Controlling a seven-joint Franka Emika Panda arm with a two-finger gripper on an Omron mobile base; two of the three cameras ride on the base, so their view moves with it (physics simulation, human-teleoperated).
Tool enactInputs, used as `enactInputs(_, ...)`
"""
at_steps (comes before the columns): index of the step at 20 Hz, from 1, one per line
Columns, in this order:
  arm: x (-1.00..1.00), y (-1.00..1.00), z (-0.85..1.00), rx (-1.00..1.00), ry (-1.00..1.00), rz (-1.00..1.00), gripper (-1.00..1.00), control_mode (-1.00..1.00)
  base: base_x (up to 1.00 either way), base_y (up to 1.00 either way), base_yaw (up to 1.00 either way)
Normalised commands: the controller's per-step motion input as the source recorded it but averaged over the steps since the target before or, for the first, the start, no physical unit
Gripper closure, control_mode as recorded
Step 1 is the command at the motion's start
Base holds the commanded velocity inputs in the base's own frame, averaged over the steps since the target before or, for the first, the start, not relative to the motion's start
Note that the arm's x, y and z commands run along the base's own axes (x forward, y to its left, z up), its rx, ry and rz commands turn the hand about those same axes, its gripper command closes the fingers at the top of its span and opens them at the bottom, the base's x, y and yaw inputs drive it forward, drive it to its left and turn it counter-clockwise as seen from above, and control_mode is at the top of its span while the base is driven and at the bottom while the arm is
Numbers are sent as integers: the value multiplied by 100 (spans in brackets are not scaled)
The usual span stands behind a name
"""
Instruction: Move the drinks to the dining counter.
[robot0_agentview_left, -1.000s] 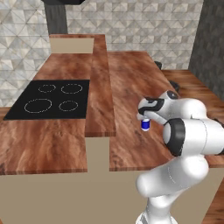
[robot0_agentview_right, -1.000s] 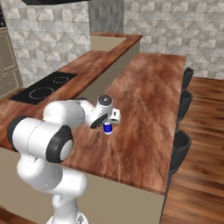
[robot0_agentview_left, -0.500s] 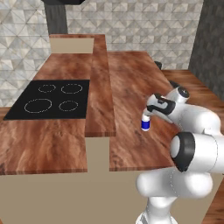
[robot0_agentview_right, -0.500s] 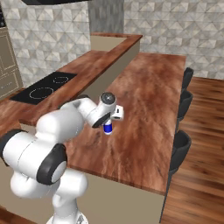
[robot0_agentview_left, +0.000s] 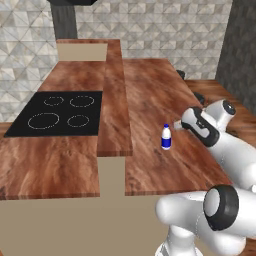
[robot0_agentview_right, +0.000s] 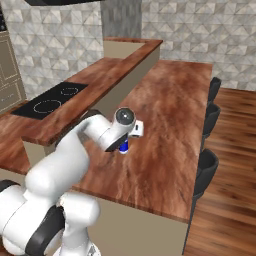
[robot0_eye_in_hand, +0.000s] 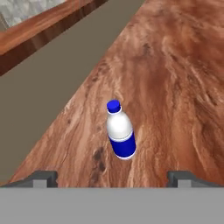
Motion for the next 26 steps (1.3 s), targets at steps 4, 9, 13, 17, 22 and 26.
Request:
enactInputs(4,-52,7,0,0,-27,2,-100,-100,0,0,0)
enactInputs(9,-60,3,0,0,-27,3,-100,-100,0,0,0)
enactInputs(13,-57,0,0,0,-14,1,-100,-100,0,0,0)
enactInputs(17,-54,0,0,0,-8,0,-100,-100,0,0,0)
enactInputs(22,-41,0,0,0,-3,0,-100,-100,0,0,0)
enactInputs(26,-8,0,1,0,0,0,-100,-100,0,0,0)
